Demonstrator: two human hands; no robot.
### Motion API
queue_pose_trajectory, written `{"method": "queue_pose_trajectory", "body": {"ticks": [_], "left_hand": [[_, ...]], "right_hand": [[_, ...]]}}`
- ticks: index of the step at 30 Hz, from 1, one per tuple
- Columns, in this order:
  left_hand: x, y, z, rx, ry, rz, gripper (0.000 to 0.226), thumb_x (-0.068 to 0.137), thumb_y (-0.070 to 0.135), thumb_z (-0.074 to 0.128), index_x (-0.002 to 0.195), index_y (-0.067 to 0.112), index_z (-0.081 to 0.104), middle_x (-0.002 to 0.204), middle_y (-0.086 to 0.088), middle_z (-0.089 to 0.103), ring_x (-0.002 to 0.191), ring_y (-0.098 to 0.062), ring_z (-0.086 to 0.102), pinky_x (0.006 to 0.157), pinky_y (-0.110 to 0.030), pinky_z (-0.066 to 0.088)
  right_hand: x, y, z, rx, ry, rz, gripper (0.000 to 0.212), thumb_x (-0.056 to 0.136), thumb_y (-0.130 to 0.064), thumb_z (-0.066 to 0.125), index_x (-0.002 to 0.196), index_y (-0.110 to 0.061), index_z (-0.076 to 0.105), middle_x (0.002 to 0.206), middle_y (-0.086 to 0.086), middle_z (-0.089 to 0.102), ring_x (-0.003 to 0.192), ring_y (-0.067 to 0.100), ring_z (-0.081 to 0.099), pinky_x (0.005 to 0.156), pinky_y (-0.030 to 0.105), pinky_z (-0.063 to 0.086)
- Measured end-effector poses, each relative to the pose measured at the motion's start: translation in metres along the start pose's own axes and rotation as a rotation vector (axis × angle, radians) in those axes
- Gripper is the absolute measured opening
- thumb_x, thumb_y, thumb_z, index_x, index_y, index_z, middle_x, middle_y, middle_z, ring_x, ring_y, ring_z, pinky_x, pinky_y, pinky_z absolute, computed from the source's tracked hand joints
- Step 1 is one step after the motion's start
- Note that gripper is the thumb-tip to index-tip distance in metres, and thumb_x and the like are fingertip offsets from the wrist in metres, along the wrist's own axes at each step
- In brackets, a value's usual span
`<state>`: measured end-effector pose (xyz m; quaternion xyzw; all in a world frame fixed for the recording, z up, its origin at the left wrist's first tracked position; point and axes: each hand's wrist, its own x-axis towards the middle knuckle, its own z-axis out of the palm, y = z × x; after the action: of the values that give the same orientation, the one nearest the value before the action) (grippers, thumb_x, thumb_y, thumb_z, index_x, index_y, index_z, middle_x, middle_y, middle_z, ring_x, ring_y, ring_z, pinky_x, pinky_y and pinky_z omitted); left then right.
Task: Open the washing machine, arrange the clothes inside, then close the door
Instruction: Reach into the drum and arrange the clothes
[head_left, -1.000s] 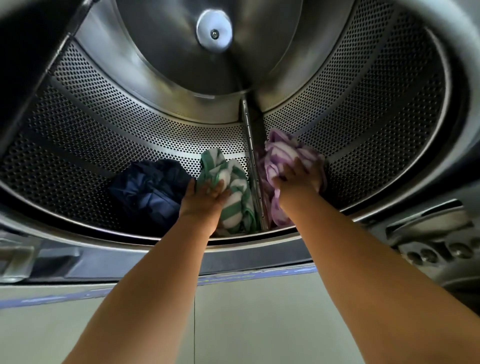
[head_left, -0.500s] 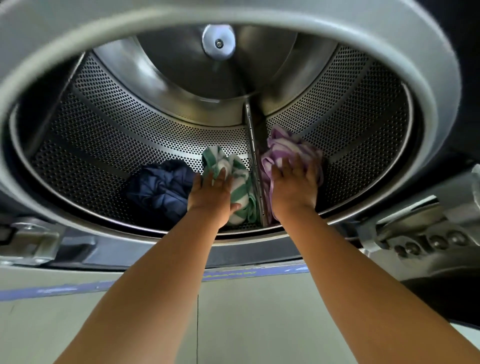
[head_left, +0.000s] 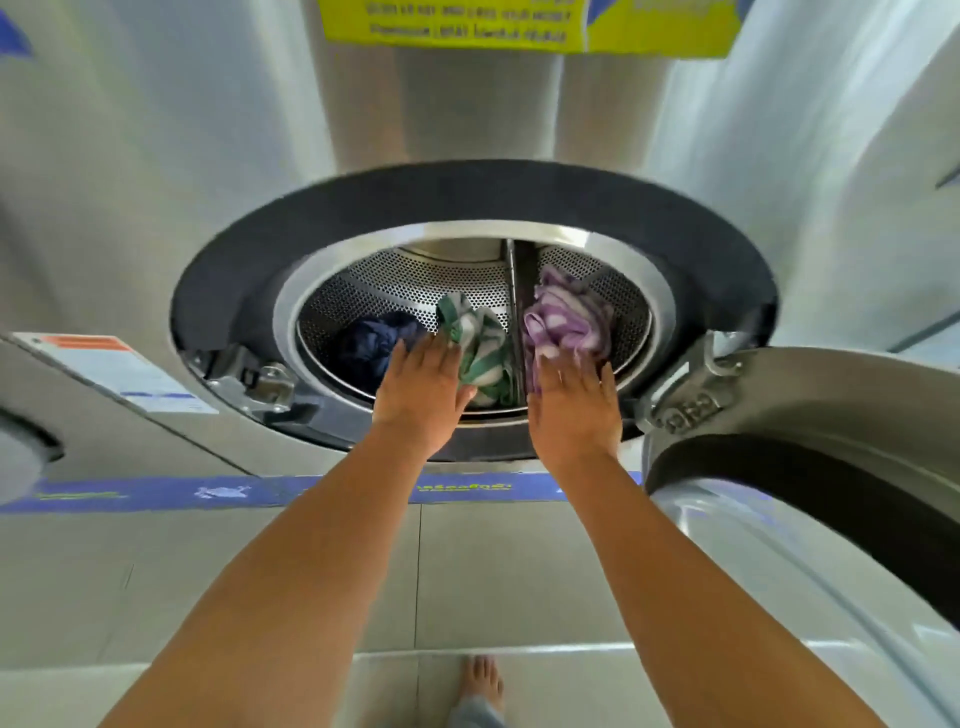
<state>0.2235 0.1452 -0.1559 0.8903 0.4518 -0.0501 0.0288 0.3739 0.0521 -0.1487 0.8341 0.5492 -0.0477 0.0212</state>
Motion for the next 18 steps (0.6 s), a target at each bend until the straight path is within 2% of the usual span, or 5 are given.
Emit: {"method": "queue_pose_trajectory", "body": {"ticks": [7,11,14,18], "left_hand": [[-0.088,0.009,-0.044,-0.077,0.058,0.013,0.062,0.098,0.048,0.031,0.15,0.015,0.023,0.157,-0.011,0.029,0.145,-0.03,0.026,0.121,-0.047,0.015],[-0.144,0.016,-0.066,-0.124,0.118,0.063,0.059,0.097,0.045,0.037,0.145,0.012,0.034,0.152,-0.015,0.037,0.14,-0.033,0.035,0.119,-0.049,0.021],[-0.179,0.024,-0.079,-0.167,0.19,0.092,0.056,0.096,0.044,0.041,0.141,0.01,0.042,0.145,-0.018,0.046,0.133,-0.035,0.044,0.115,-0.051,0.029],[-0.215,0.041,-0.093,-0.258,0.203,0.098,0.055,0.097,0.042,0.042,0.143,0.011,0.038,0.145,-0.016,0.045,0.135,-0.033,0.042,0.116,-0.051,0.026]], "right_hand": [[-0.09,-0.009,-0.063,0.07,0.097,0.016,0.055,0.1,-0.035,0.037,0.151,-0.017,0.025,0.16,0.008,0.021,0.149,0.029,0.013,0.121,0.045,0.009],[-0.149,-0.01,-0.098,0.135,0.251,0.07,0.051,0.096,-0.029,0.048,0.143,-0.014,0.042,0.154,0.013,0.036,0.143,0.034,0.029,0.117,0.049,0.021],[-0.19,-0.002,-0.12,0.139,0.297,0.132,0.049,0.097,-0.03,0.047,0.143,-0.014,0.042,0.154,0.013,0.036,0.144,0.033,0.027,0.118,0.049,0.017],[-0.237,0.016,-0.144,0.133,0.4,0.196,0.048,0.097,-0.032,0.048,0.141,-0.012,0.045,0.152,0.014,0.038,0.144,0.033,0.028,0.118,0.049,0.018]]}}
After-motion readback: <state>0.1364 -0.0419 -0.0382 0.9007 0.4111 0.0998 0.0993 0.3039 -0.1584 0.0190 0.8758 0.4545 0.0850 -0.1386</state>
